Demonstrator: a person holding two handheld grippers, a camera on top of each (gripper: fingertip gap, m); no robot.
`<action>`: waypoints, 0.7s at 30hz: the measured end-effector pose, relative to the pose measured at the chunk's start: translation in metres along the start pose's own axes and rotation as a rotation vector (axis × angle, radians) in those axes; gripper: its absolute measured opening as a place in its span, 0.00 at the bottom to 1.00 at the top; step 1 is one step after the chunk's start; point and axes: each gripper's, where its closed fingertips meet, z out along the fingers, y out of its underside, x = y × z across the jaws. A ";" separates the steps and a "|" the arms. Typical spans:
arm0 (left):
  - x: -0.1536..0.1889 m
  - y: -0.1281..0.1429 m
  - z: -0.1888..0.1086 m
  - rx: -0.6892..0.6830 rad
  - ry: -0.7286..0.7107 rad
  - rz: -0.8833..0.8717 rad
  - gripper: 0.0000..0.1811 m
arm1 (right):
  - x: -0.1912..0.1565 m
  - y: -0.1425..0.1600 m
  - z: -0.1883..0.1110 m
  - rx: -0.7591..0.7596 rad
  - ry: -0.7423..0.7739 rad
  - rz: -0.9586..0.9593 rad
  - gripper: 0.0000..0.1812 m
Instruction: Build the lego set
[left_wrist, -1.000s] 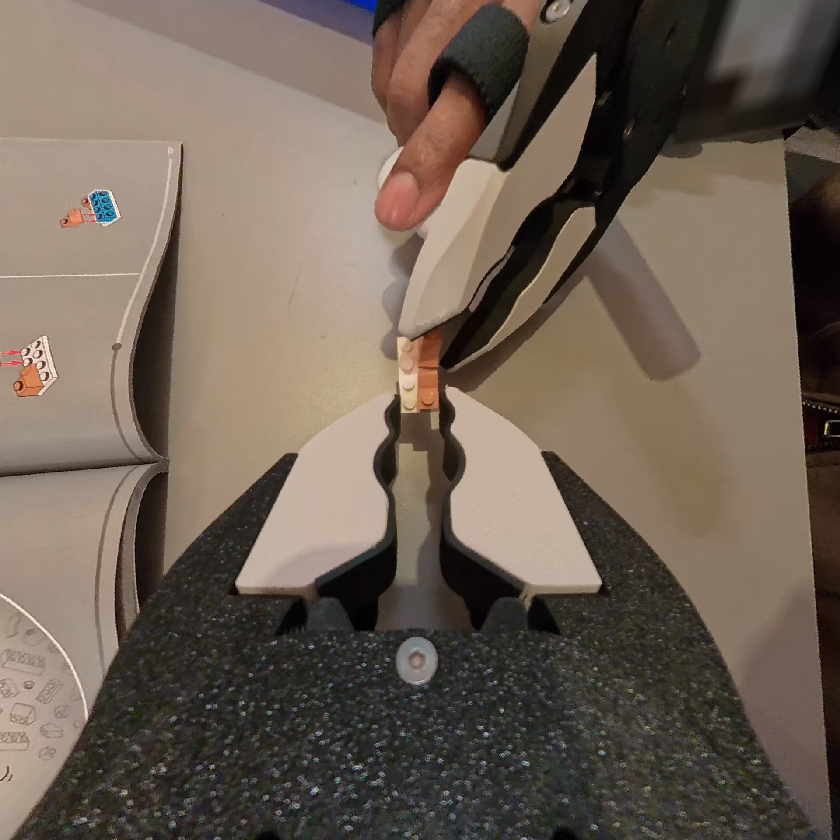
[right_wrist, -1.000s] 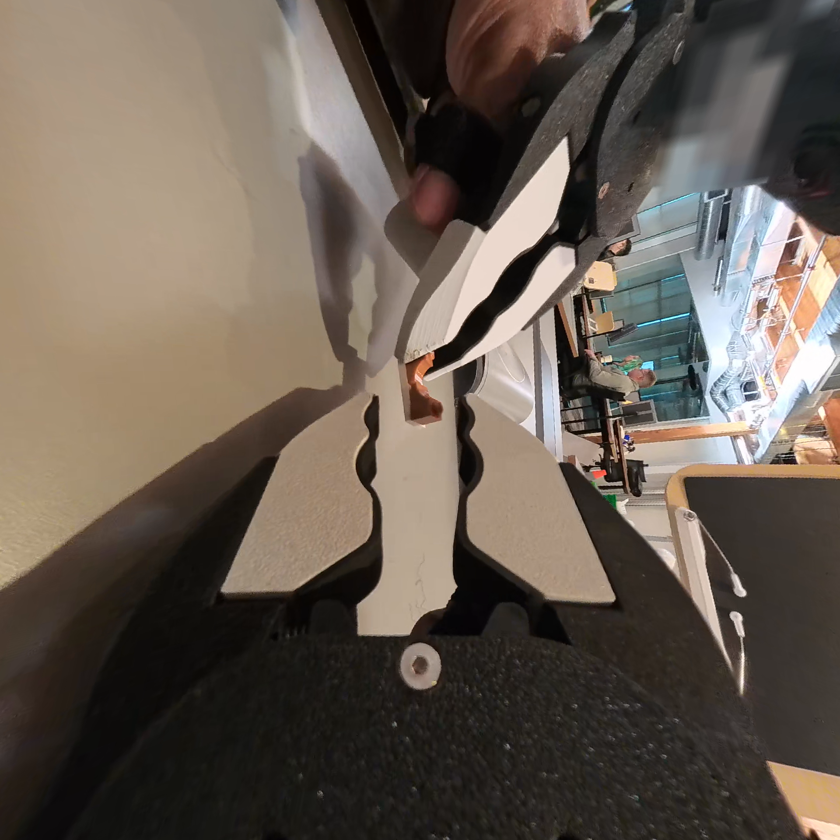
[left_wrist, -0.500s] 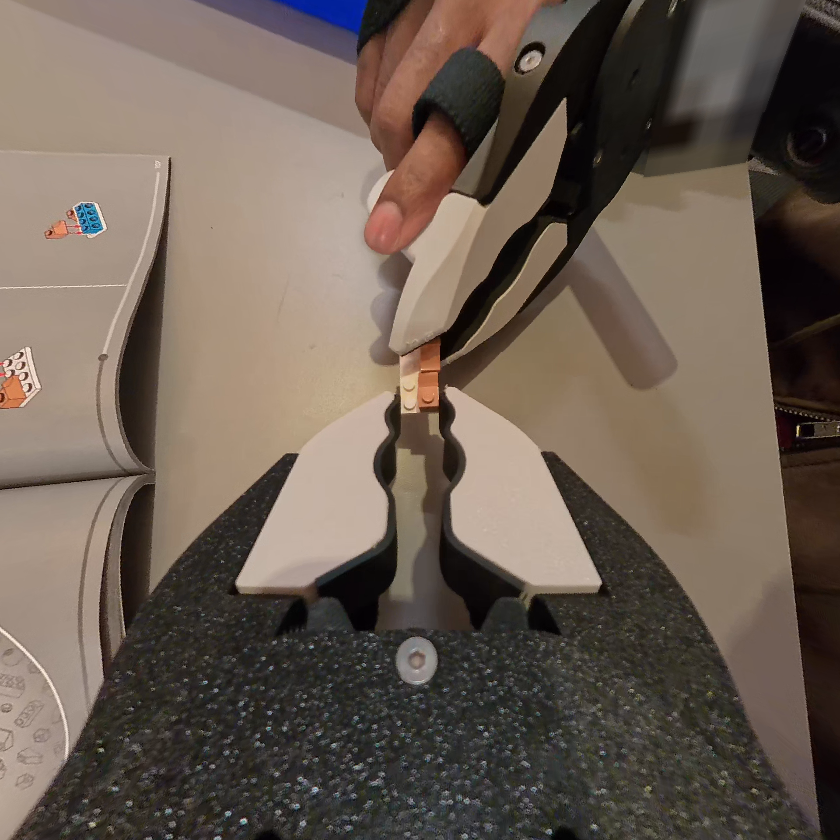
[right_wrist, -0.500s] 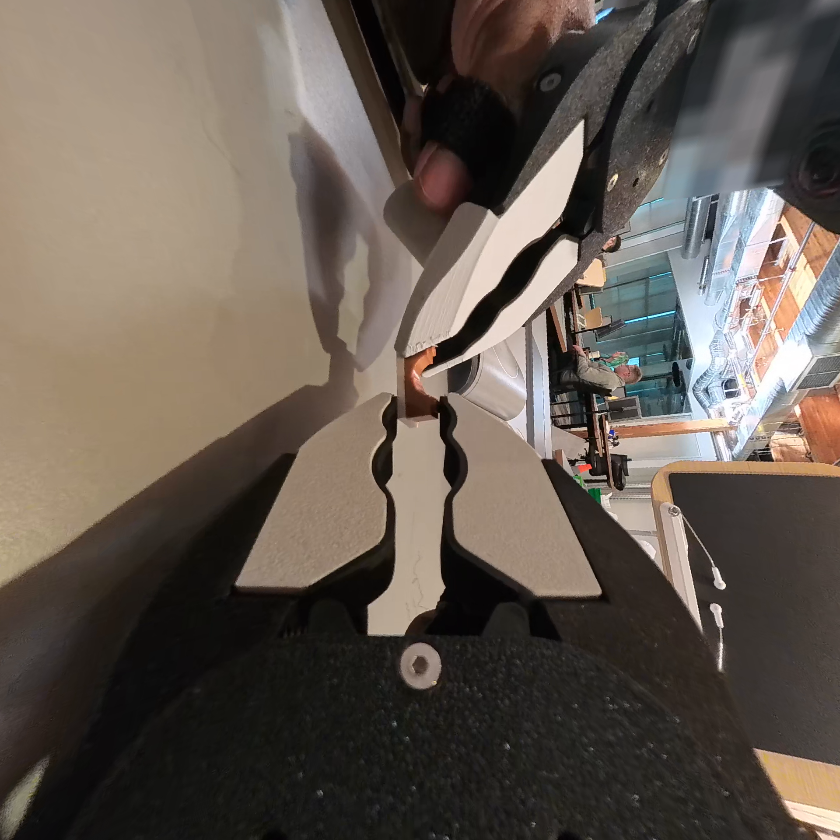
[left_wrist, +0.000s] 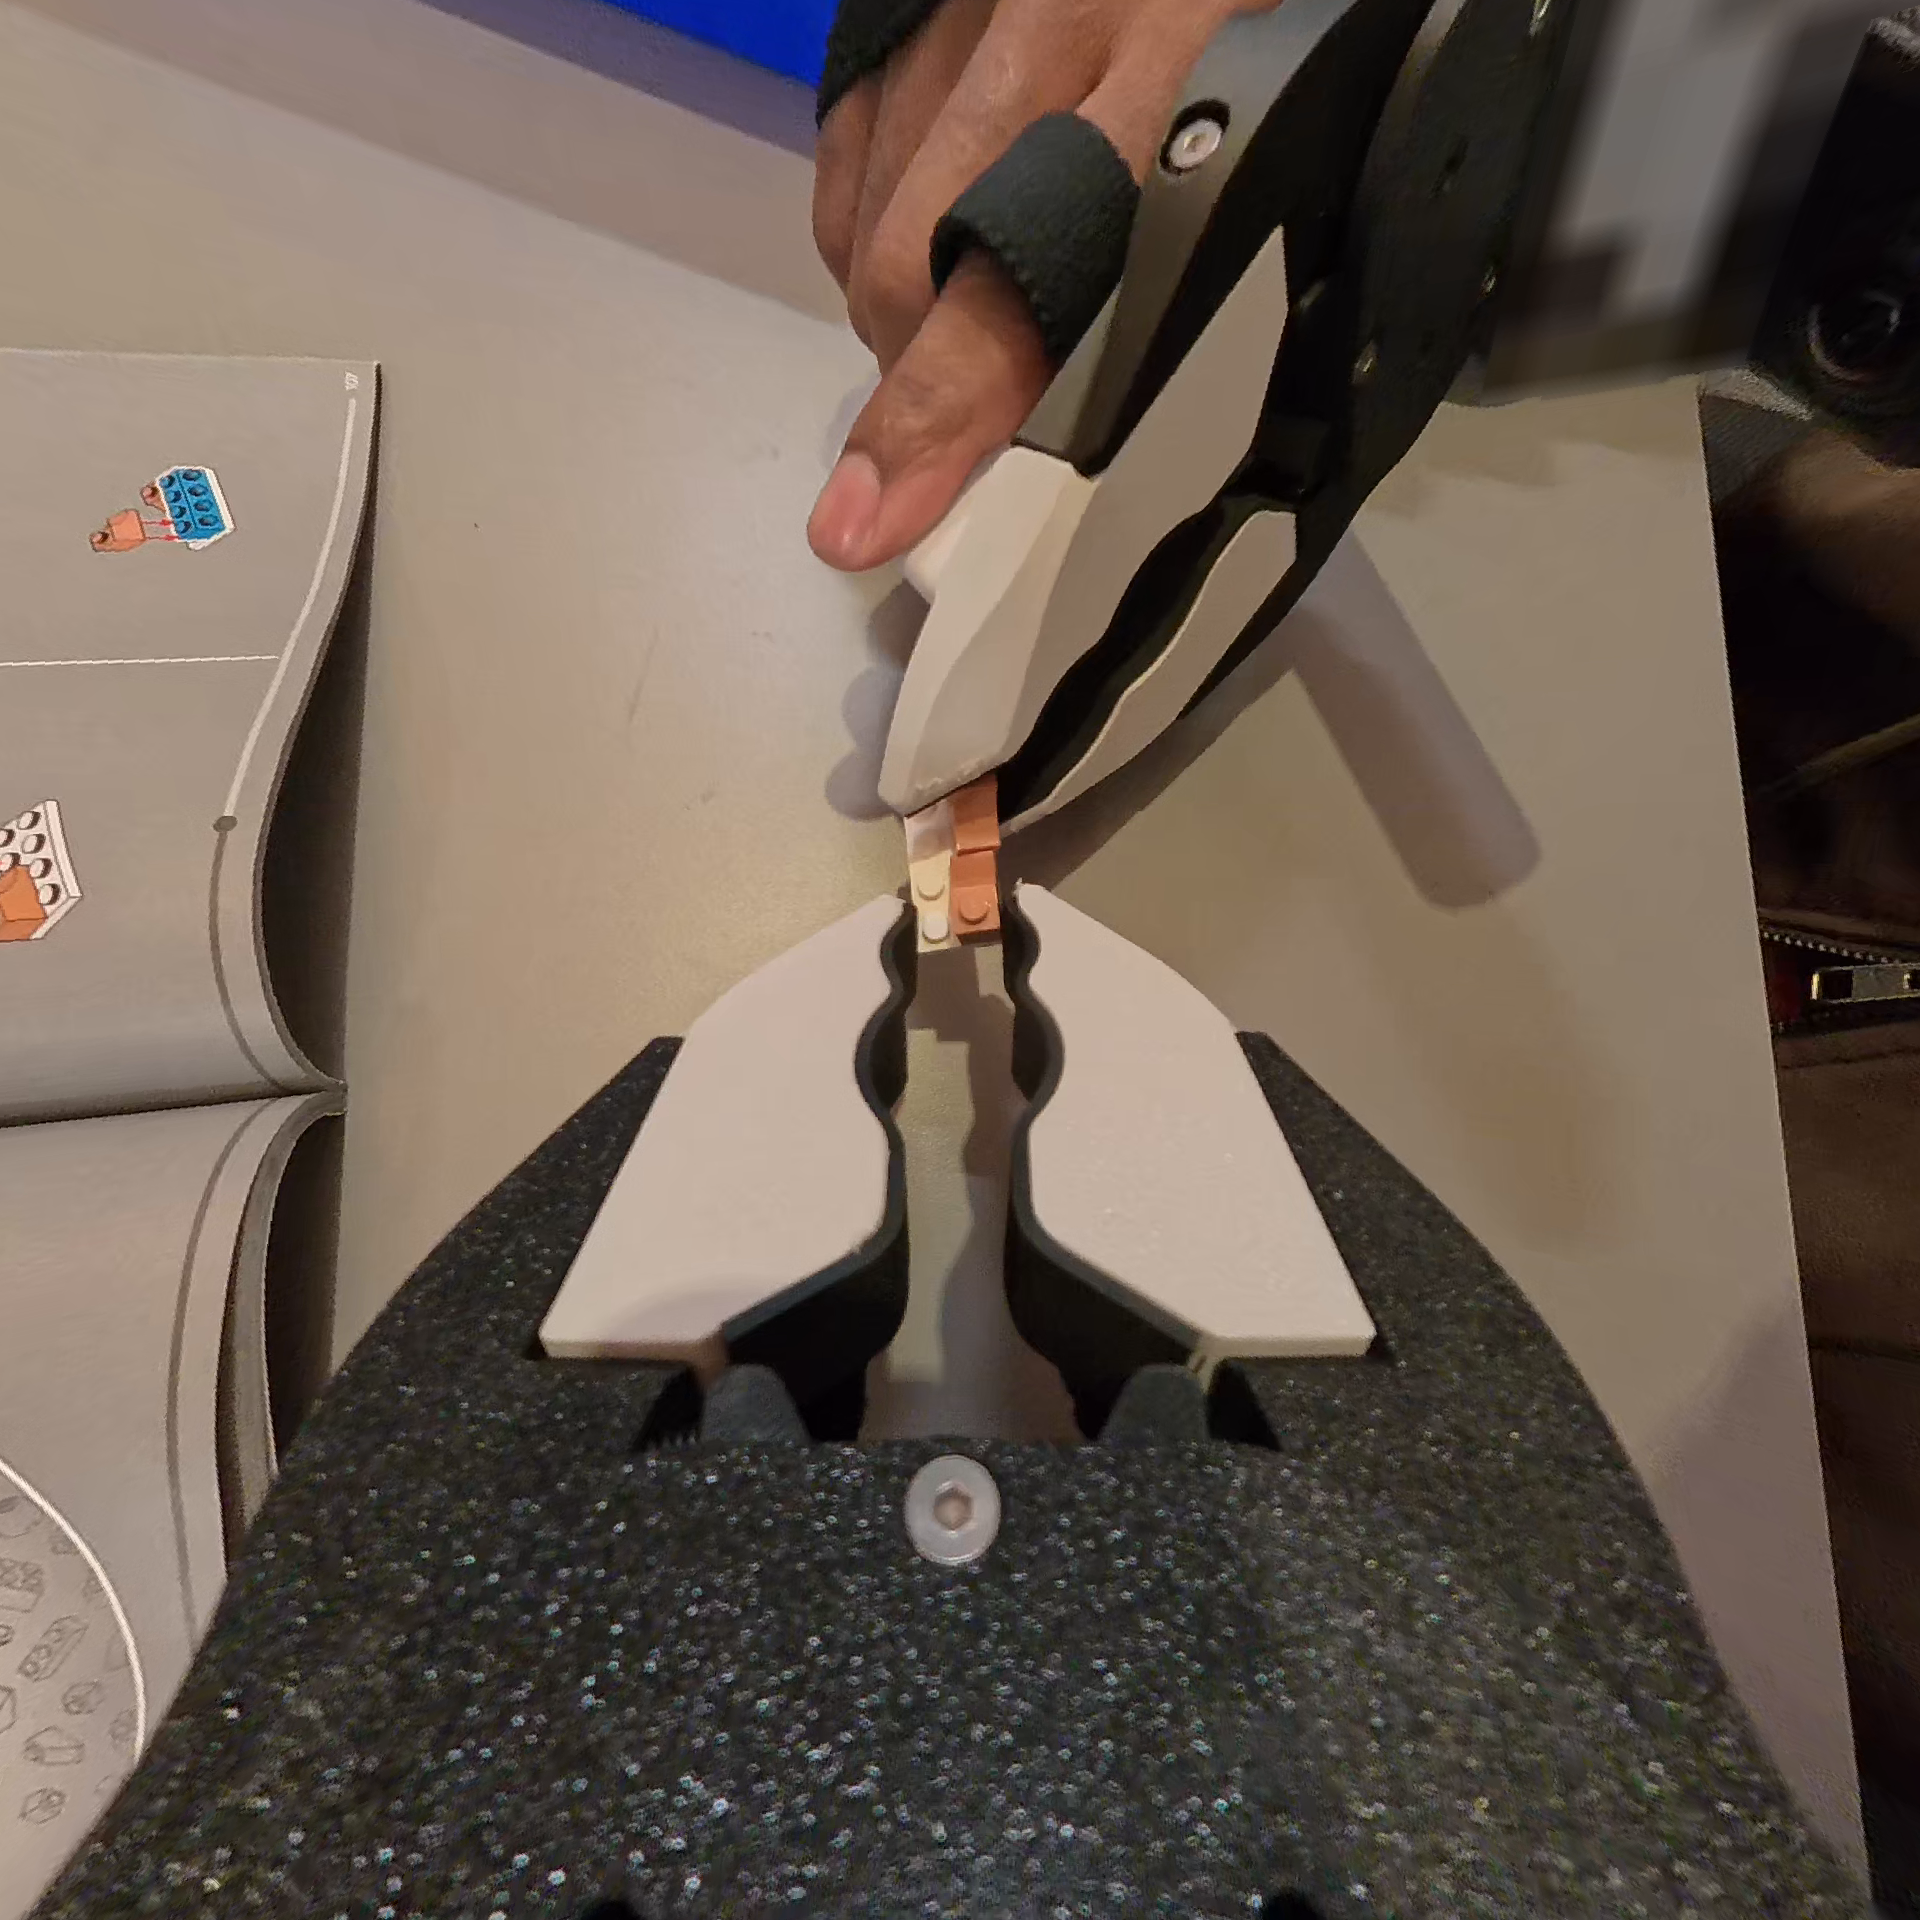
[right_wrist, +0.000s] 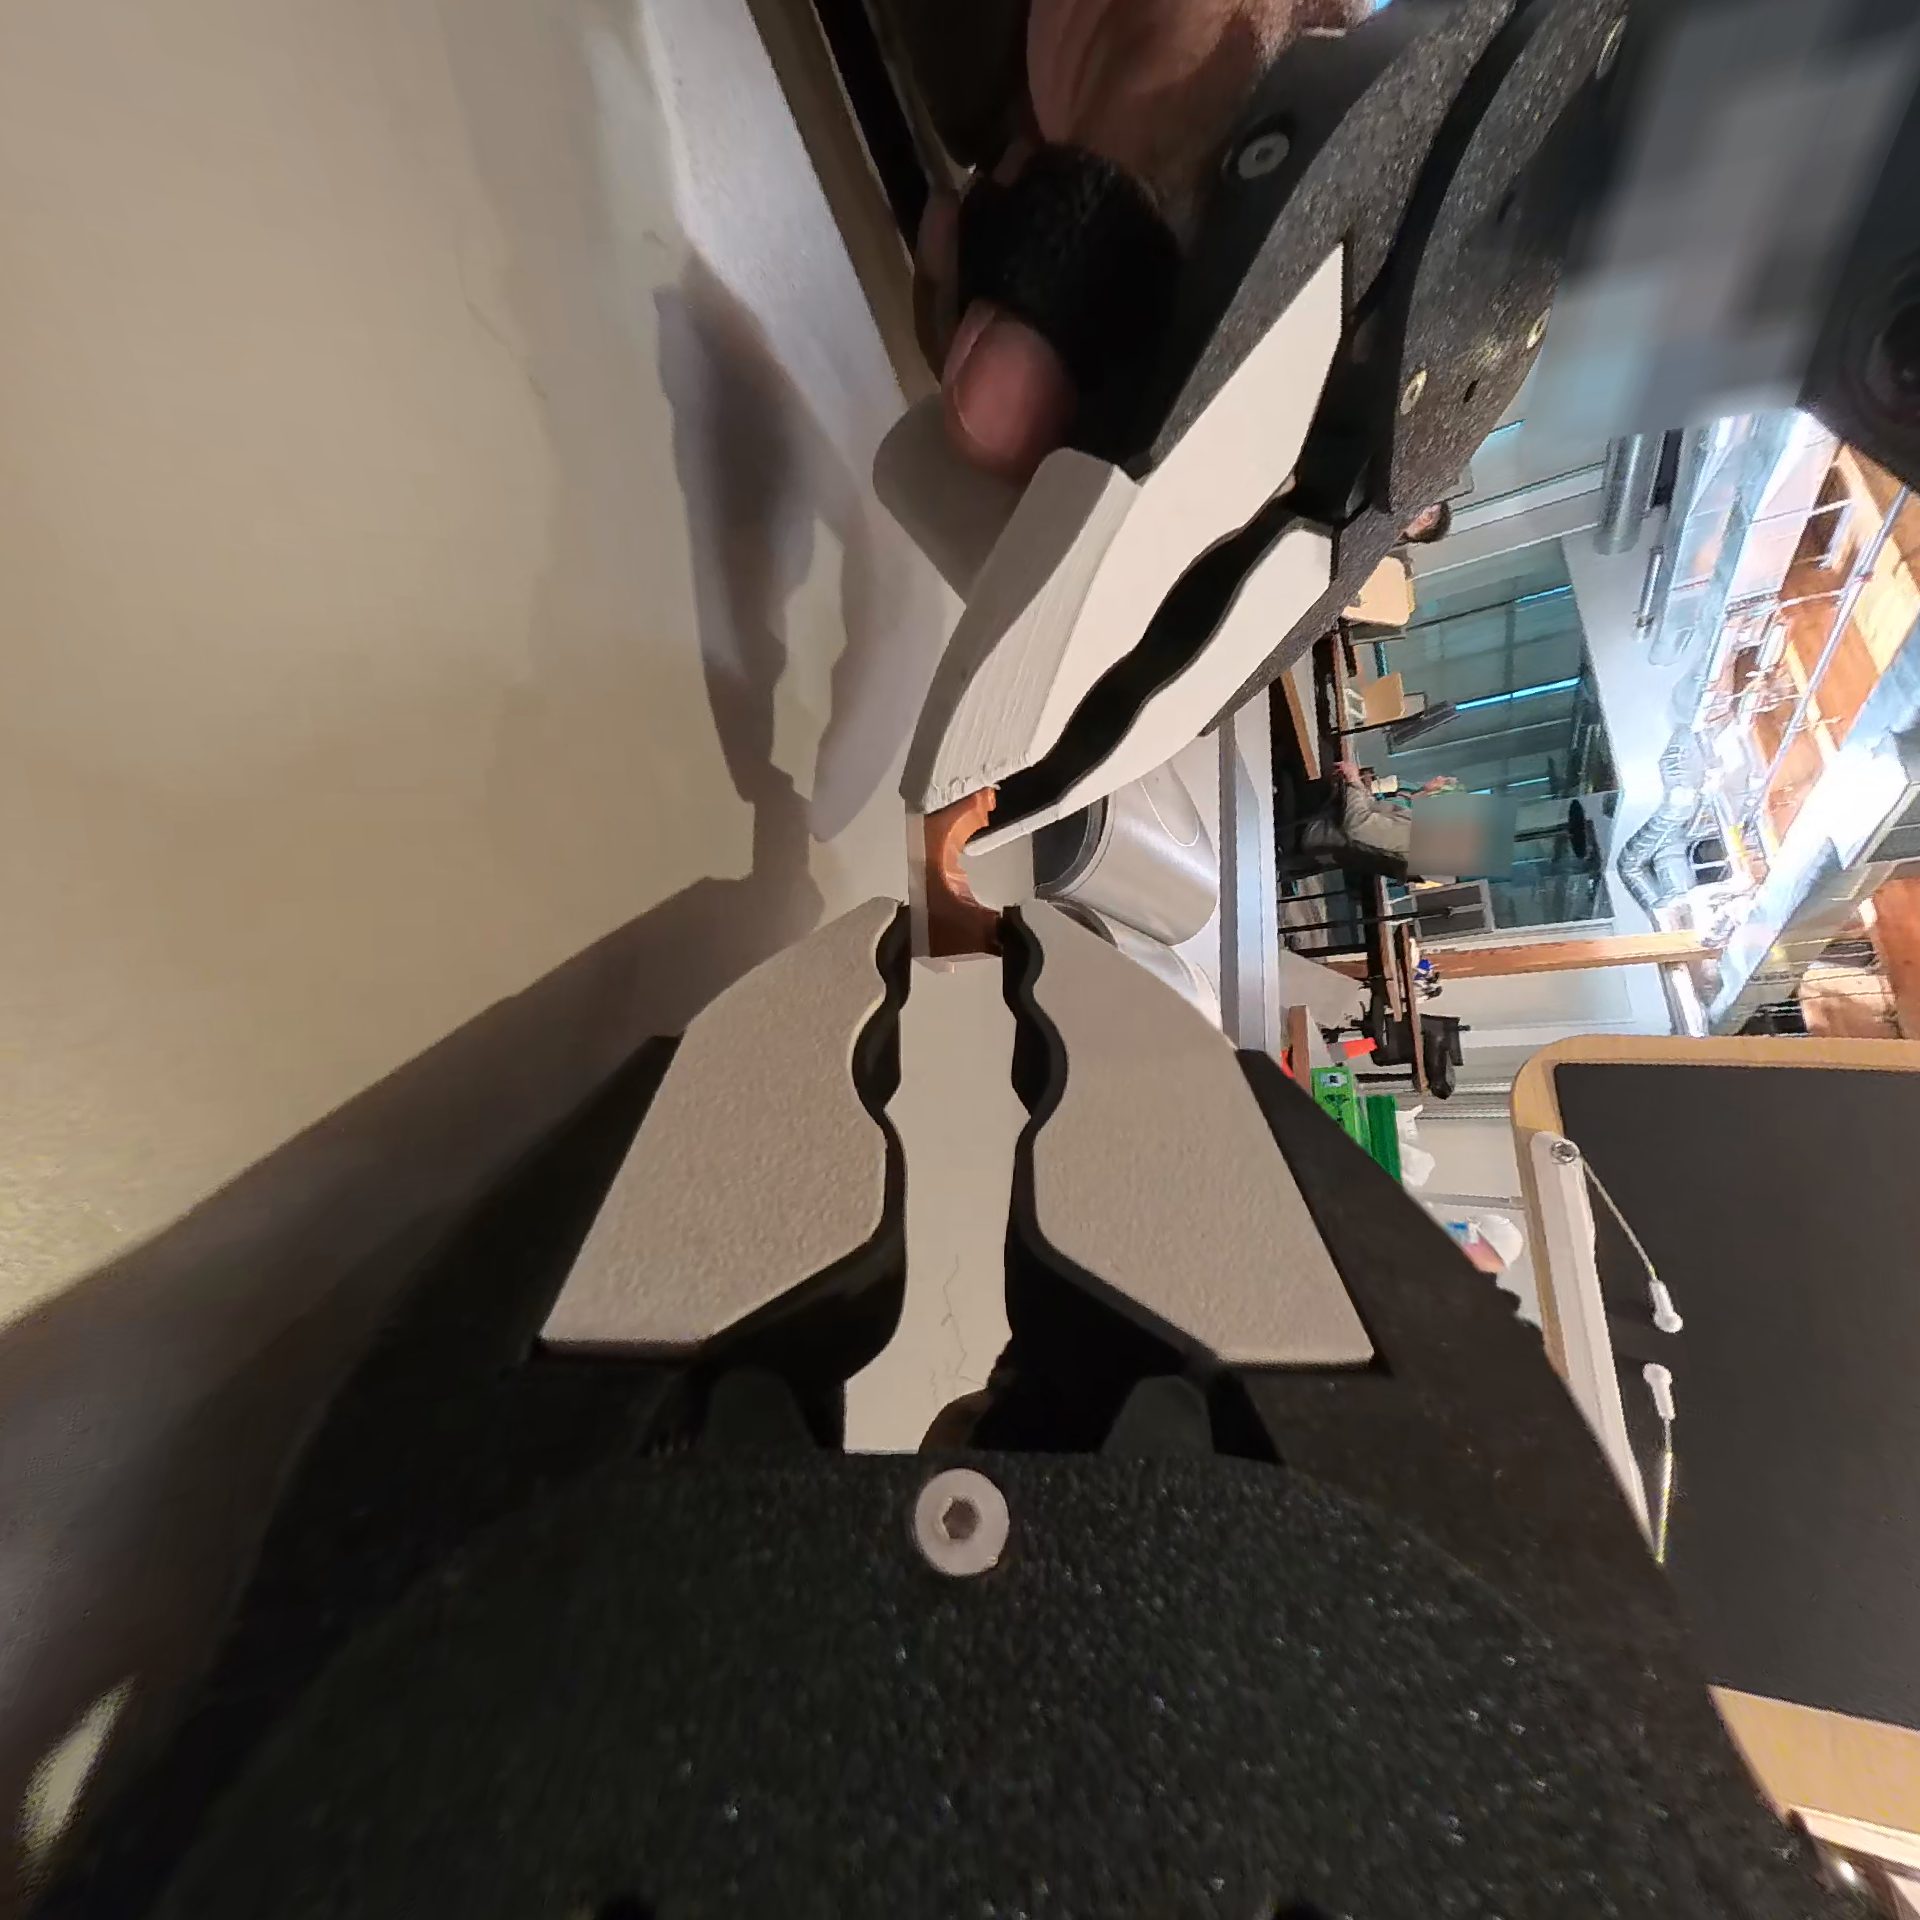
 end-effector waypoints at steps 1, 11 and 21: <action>0.000 0.000 0.000 0.001 0.001 -0.001 0.09 | 0.000 0.000 0.000 -0.003 -0.002 0.004 0.09; 0.000 -0.009 -0.004 0.073 0.032 -0.067 0.06 | 0.006 0.003 0.001 -0.032 0.024 0.009 0.09; -0.006 -0.001 -0.004 0.042 0.021 -0.138 0.26 | 0.016 0.004 -0.001 -0.055 0.107 -0.041 0.09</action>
